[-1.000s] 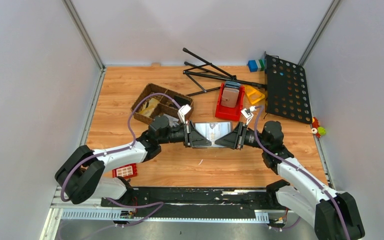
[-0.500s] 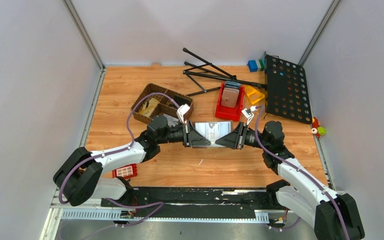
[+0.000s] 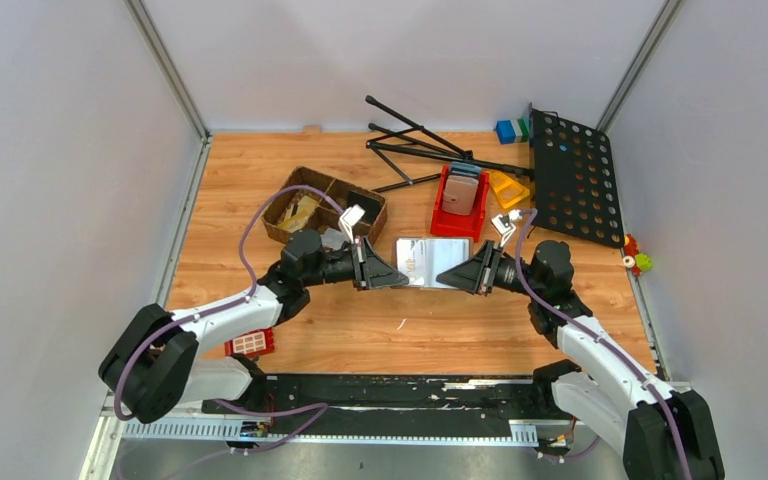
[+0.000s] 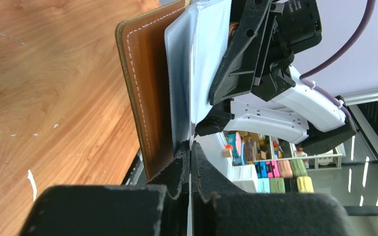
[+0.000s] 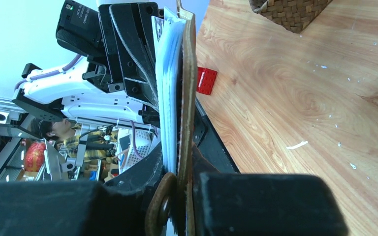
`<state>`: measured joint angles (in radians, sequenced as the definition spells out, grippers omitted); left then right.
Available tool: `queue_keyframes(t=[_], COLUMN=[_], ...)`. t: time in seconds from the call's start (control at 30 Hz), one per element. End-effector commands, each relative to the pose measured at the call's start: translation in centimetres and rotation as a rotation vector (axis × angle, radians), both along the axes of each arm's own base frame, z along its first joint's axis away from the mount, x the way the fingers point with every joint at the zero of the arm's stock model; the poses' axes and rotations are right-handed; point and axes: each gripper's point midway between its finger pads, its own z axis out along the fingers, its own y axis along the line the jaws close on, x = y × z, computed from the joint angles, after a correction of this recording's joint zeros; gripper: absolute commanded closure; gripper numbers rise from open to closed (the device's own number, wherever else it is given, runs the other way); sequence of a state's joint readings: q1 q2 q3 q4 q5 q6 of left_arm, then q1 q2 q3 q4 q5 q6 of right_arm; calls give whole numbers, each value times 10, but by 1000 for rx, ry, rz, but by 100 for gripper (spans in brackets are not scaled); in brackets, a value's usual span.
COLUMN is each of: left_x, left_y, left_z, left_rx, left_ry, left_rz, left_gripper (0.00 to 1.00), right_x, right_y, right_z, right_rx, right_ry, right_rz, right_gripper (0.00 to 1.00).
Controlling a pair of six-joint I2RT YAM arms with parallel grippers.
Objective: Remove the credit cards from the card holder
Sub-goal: Remove the credit card from the card holder, then place the credit card in the storage box.
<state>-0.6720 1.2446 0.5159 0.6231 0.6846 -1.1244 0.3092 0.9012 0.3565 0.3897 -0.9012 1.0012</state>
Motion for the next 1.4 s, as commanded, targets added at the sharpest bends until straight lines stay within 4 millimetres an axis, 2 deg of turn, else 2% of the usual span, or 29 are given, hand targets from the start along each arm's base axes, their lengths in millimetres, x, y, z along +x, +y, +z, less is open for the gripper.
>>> queue_keyframes(t=[0.0, 0.2, 0.37, 0.63, 0.77, 0.9, 0.97, 1.17, 1.23, 1.37], left_x=[-3, 0, 8, 19, 27, 43, 56, 87, 98, 114], left_y=[6, 12, 24, 43, 52, 78, 92, 123, 130, 128], left_z=[4, 4, -1, -12, -19, -31, -29, -30, -31, -28], left_rx=[-5, 6, 48, 156, 267, 484, 570, 726, 727, 581], left_ry=[-38, -43, -53, -73, -101, -136, -168, -174, -133, -20], left_rz=[-11, 2, 39, 88, 120, 218, 294, 446, 520, 677], left_gripper=[100, 100, 100, 100, 100, 100, 100, 100, 100, 100], right_x=[1, 5, 11, 15, 18, 22, 22, 23, 23, 22], right_y=[-2, -6, -12, -15, -18, -22, -24, -27, -28, -27], right_z=[6, -2, -16, -24, -30, -34, -38, -39, -40, -39], right_rx=[8, -27, -116, -159, -203, -252, -275, -320, -328, -323], right_ry=[-36, -33, -23, -44, -51, -64, -54, -74, -77, -87], right_rz=[-12, -39, -85, -96, -111, -129, -134, -131, -129, -124], right_gripper=[96, 98, 99, 99, 100, 100, 100, 100, 100, 100])
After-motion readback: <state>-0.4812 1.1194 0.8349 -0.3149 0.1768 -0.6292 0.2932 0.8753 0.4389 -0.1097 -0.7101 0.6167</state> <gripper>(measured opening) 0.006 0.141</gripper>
